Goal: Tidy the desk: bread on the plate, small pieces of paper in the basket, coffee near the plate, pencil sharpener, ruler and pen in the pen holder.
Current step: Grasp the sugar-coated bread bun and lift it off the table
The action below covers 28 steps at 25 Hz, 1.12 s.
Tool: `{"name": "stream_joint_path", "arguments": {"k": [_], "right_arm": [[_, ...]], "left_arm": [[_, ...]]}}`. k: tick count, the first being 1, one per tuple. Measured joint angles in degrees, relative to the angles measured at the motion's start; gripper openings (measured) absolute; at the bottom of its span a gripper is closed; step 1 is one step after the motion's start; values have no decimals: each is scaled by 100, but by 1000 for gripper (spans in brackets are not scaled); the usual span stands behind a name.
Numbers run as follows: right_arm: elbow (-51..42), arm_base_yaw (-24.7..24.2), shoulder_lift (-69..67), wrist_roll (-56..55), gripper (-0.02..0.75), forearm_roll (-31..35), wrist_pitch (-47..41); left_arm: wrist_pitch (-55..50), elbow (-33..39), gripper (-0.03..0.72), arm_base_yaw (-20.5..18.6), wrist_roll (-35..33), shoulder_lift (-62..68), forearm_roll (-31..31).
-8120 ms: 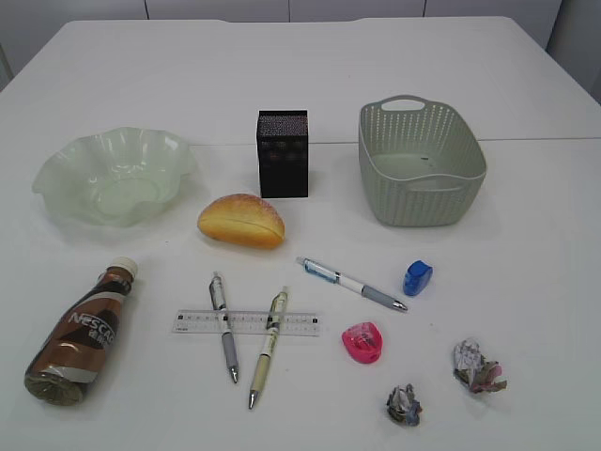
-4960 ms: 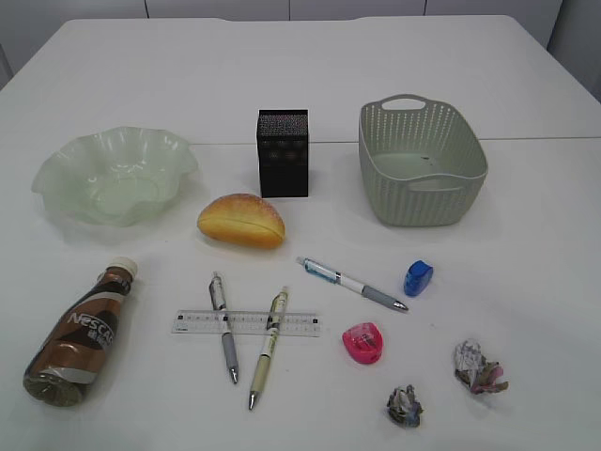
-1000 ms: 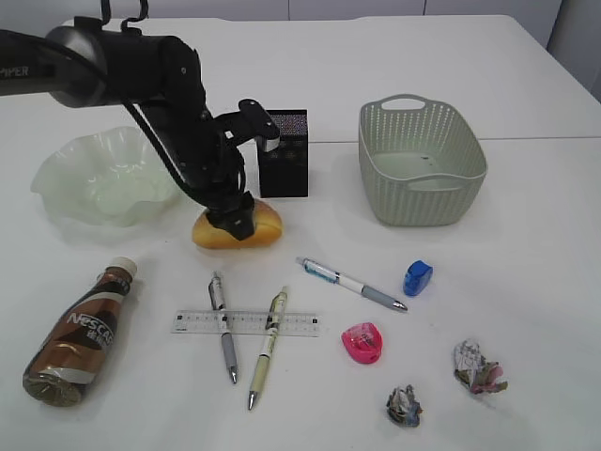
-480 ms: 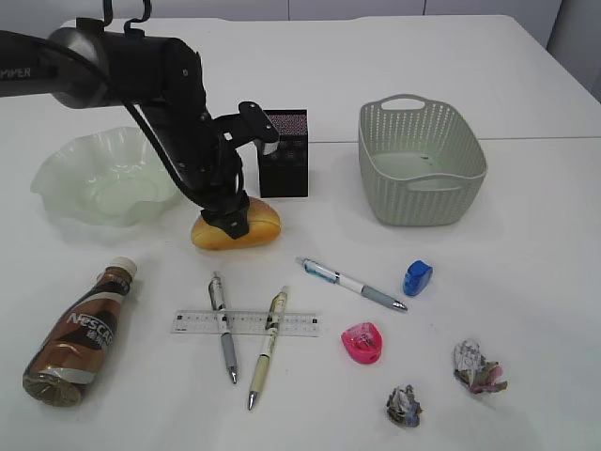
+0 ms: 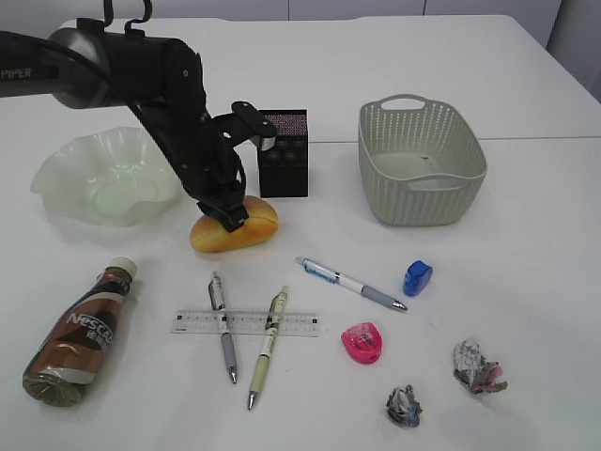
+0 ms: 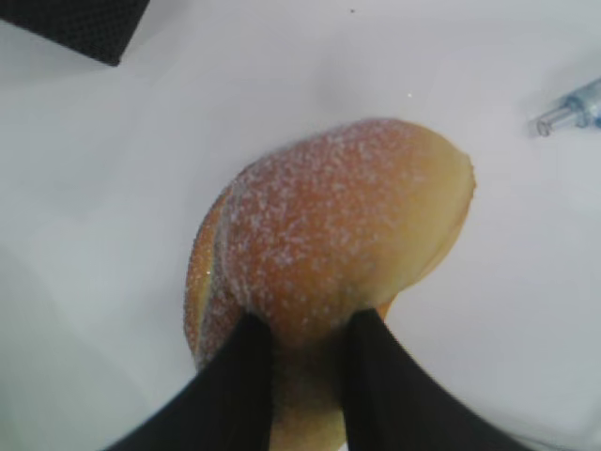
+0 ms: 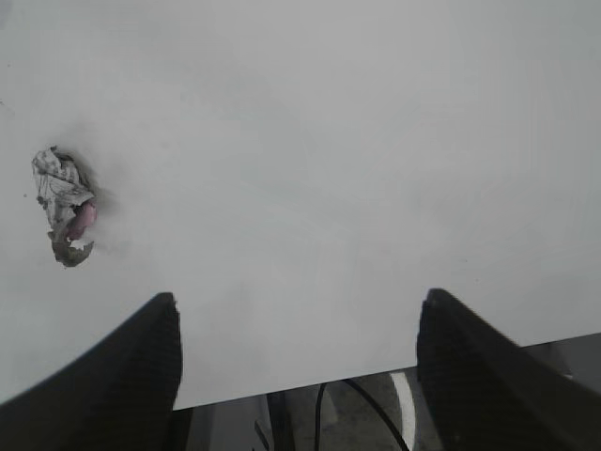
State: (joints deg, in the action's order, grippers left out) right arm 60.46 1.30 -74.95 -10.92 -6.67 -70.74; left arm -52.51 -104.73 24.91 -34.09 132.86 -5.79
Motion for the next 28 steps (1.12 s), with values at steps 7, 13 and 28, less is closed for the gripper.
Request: {"name": "stream_joint_path", "arguments": {"k": [7, 13, 28], "right_arm": [[0, 0, 0, 0, 569, 0, 13], [0, 0, 0, 0, 569, 0, 13], [0, 0, 0, 0, 569, 0, 13]], "left_arm": [[-288, -114, 121, 0, 647, 10, 78], [-1079, -478, 119, 0, 1228, 104, 208], [-1720, -1571, 119, 0, 3199, 235, 274]]}}
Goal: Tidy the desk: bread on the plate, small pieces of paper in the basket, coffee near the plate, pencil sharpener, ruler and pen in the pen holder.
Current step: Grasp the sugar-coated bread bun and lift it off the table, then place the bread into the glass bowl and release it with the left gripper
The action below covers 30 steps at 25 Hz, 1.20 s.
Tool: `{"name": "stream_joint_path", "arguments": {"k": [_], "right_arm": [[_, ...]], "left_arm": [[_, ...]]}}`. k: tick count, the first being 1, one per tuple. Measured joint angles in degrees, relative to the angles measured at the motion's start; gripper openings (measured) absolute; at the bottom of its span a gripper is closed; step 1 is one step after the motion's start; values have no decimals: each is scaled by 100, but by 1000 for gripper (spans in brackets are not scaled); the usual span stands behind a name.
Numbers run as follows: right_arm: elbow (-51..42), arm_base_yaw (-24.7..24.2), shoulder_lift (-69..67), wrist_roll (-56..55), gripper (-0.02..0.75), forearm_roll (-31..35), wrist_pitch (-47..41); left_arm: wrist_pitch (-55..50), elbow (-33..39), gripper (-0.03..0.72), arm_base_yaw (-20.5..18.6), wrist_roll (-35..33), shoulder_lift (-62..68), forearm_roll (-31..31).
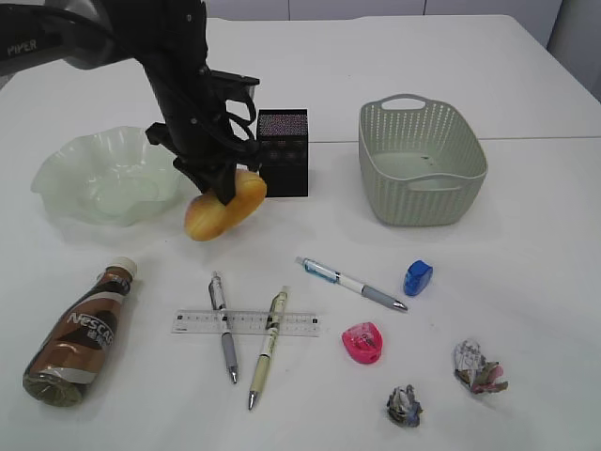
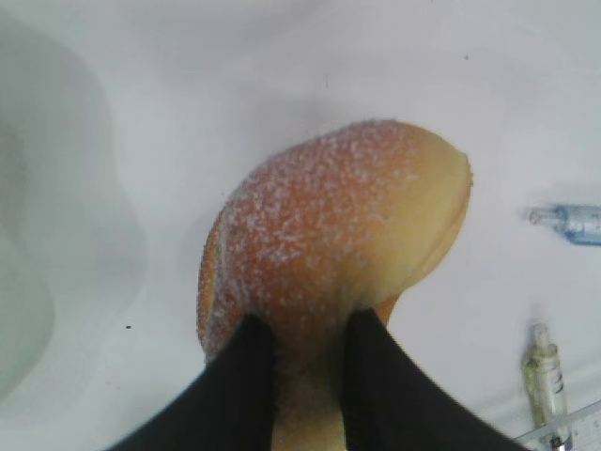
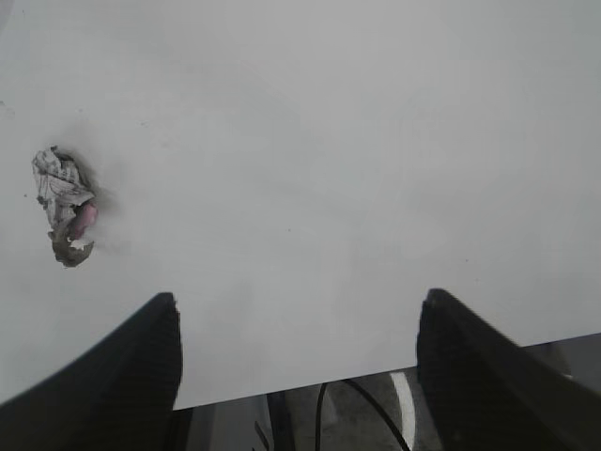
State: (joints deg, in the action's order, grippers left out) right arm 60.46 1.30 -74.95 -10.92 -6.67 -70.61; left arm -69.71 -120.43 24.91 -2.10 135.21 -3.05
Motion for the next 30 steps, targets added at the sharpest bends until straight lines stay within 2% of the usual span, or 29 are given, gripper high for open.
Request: {"name": "stream_joint_path", "arguments": {"k": [4, 9, 23, 30], "right_arm": [[0, 0, 0, 0, 569, 10, 0], [0, 0, 0, 0, 569, 34, 0], [0, 0, 0, 0, 569, 53, 0], [0, 0, 0, 0, 569, 53, 0]], "left_arm": [[-40, -310, 119, -11, 565, 0, 9], [-75, -447, 119, -166, 790, -24, 13], [-98, -478, 119, -1515, 859, -350, 179], [398, -478, 120, -1686, 869, -309, 508]]}}
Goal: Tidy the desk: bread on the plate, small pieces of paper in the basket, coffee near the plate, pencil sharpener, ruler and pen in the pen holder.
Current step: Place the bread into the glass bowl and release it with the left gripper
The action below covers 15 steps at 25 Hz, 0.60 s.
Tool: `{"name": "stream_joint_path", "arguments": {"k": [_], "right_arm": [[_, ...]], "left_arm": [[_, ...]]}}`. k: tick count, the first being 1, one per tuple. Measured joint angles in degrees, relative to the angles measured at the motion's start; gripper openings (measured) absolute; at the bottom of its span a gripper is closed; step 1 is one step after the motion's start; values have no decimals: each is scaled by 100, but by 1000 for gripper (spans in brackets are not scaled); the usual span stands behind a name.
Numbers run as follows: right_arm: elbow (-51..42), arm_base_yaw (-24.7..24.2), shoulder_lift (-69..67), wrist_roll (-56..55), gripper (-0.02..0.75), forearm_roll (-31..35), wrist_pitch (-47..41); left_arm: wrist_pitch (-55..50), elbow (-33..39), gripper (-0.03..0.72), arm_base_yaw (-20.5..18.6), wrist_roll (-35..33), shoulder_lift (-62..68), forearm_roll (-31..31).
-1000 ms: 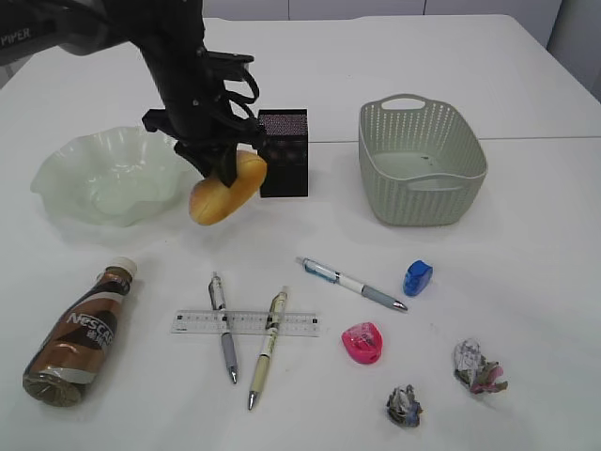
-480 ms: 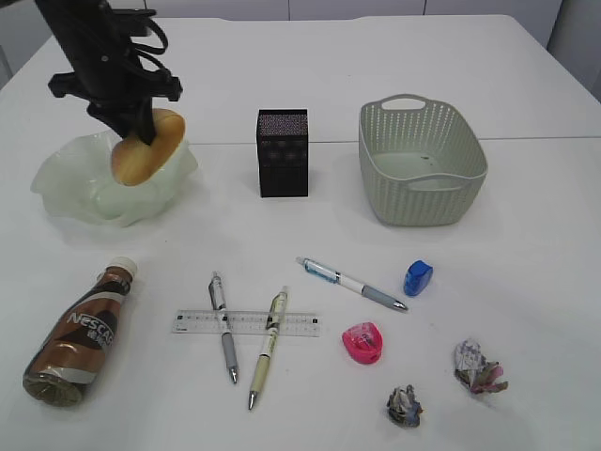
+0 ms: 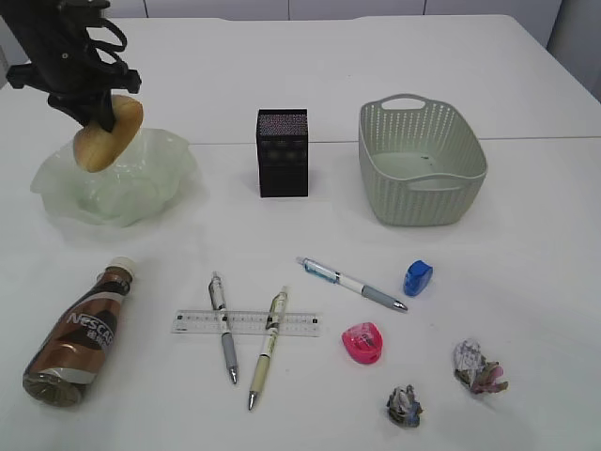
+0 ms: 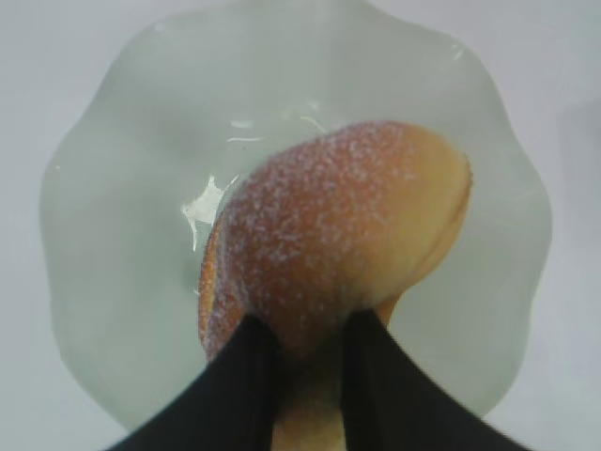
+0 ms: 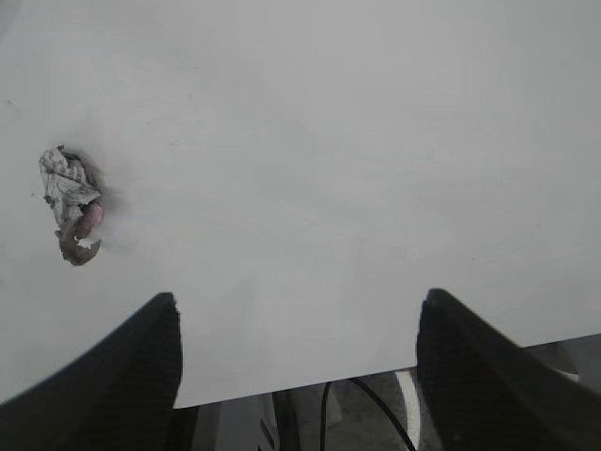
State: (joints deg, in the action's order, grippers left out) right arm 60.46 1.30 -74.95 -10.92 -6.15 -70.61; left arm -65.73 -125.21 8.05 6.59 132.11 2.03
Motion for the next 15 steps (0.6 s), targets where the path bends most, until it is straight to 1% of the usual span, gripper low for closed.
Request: {"name": "stream_joint_path", "arguments": {"k": [5, 7, 8, 9, 13, 15], "right_arm": [[0, 0, 0, 0, 569, 0, 0], [0, 0, 0, 0, 569, 0, 0], [0, 0, 0, 0, 569, 0, 0], [0, 0, 0, 0, 569, 0, 0], [0, 0, 0, 0, 568, -30, 0], [0, 0, 0, 0, 568, -35, 0]], "left_arm": [[121, -13, 131, -24, -22, 347, 34], [177, -13, 165, -29, -33, 448, 34], [225, -13, 204, -38, -33, 471, 34], [252, -13, 262, -38, -33, 485, 34], [321, -13, 545, -38, -33, 534, 23], [321, -13, 610, -38, -33, 593, 23]]}}
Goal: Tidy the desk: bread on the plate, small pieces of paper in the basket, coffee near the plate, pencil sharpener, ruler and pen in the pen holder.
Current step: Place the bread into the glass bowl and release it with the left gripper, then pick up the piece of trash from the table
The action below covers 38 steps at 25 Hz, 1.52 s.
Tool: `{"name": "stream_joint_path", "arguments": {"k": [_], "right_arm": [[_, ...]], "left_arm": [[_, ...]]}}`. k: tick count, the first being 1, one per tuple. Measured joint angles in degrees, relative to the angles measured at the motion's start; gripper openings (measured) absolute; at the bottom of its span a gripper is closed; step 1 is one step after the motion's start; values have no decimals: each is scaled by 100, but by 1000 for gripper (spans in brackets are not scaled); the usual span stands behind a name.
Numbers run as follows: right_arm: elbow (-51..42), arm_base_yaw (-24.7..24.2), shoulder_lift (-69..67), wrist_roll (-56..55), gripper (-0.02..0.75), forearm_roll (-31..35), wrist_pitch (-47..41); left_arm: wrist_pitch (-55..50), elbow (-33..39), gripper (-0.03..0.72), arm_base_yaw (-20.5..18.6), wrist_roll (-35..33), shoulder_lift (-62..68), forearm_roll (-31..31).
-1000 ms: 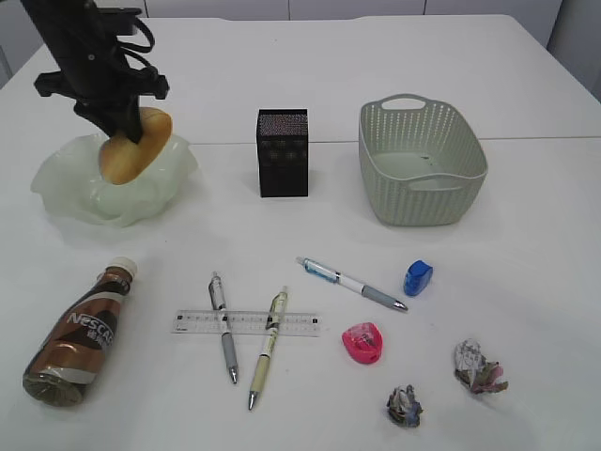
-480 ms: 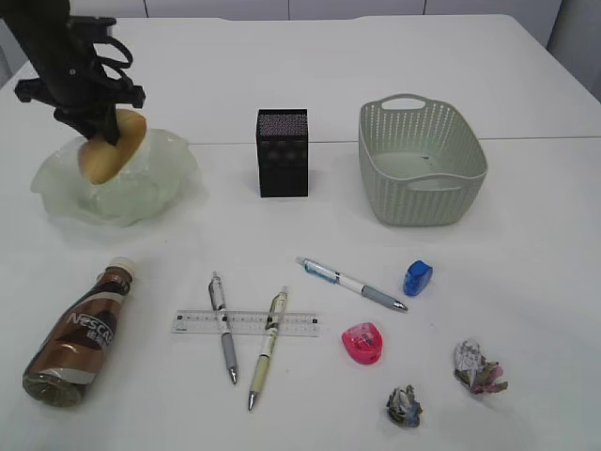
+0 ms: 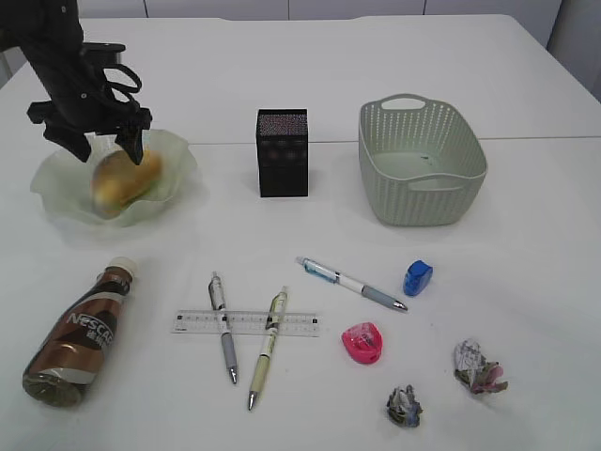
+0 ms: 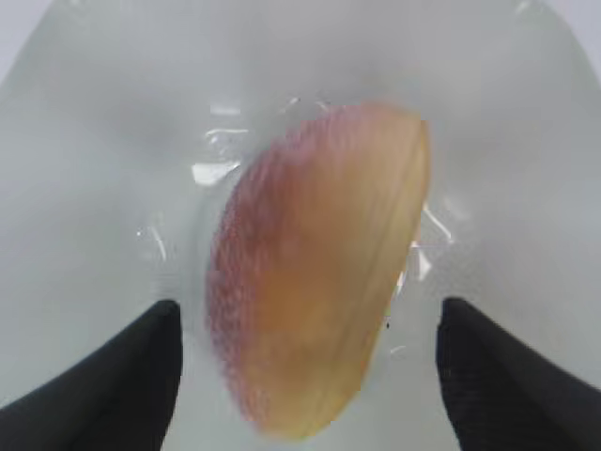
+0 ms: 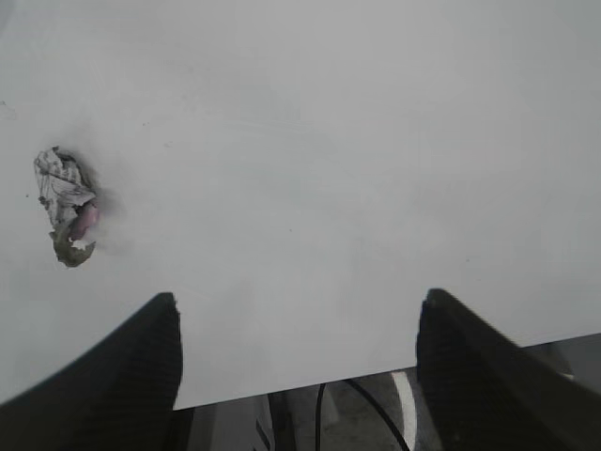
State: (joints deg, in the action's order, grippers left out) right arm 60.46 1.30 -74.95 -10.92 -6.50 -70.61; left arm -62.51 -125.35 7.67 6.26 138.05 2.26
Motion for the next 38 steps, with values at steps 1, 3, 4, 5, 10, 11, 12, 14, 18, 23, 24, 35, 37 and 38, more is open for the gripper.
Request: {"name": "stream_joint_path", "arguments": {"k": [1, 3, 4, 5, 10, 11, 12, 14, 18, 23, 24, 35, 37, 38], "right_arm": [[0, 0, 0, 0, 568, -9, 0], [0, 0, 0, 0, 568, -9, 0], [0, 0, 0, 0, 568, -9, 0], [0, 0, 0, 0, 568, -9, 0], [0, 0, 0, 0, 568, -20, 0], [0, 0, 0, 0, 568, -20, 0], [0, 0, 0, 0, 568, -10, 0], [0, 0, 0, 0, 567, 34, 0], [0, 0, 0, 0, 566, 188, 0], [0, 0, 0, 0, 566, 509, 0], [0, 0, 0, 0, 566, 559, 0], [0, 0, 0, 23, 566, 1089, 0], [0, 0, 0, 37, 566, 1256, 0], [0, 0, 0, 41, 566, 1289, 0]], "left_arm": [[0, 0, 620, 0, 0, 32, 0], [0, 0, 614, 0, 0, 65, 0], [0, 0, 605, 0, 0, 65, 0], [0, 0, 598, 0, 0, 65, 0], [-223, -183, 587, 0, 0, 65, 0], [-322, -274, 587, 0, 0, 65, 0], [-451, -359, 587, 0, 0, 65, 0], [-678, -434, 586, 0, 0, 20, 0], [-803, -453, 585, 0, 0, -293, 13], [-832, -467, 581, 0, 0, -794, -1], [-842, -467, 578, 0, 0, -883, -16], [-846, 1913, 543, 0, 0, -3112, -114], [-856, 2464, 541, 0, 0, -3677, -114], [-856, 2728, 540, 0, 0, -3973, -114]]}}
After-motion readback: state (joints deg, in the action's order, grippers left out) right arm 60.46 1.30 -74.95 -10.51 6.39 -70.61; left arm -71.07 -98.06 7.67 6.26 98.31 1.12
